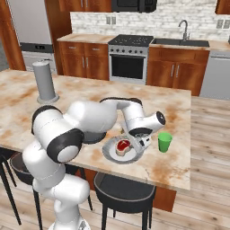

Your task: Pick up the pan with the steak in it and place it on the dining table. Then place the steak on the plate.

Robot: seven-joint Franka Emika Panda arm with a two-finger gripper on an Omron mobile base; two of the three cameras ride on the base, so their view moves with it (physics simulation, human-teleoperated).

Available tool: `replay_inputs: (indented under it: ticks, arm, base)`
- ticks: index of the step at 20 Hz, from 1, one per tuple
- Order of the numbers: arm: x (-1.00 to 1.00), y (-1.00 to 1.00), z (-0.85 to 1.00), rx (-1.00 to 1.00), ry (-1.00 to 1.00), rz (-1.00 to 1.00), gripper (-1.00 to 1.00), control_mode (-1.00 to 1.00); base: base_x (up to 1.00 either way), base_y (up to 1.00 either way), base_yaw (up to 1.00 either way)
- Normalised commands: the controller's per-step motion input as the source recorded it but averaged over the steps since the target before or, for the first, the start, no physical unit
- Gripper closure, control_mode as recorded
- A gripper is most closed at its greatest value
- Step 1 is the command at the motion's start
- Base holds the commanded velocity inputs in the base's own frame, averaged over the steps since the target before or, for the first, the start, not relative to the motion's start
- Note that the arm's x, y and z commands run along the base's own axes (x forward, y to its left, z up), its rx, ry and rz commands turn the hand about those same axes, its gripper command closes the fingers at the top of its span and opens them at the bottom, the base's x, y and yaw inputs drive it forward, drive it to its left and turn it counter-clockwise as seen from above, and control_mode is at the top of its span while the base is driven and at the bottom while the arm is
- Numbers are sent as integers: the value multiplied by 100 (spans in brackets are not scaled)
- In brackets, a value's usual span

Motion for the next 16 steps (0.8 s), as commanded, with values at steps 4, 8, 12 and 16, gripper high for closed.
replay_inputs:
  ticks: [4,8,12,16]
  arm:
    - [-67,16,30,-3,-1,0,-100,-100]
    - [-72,65,17,-12,-12,1,-100,-100]
    - [-64,55,9,-12,-35,1,-100,-100]
    - [-55,59,13,-13,-36,2,-100,-100]
  base:
    - [0,0,0]
    - [0,0,0]
    - [0,0,0]
    - [0,0,0]
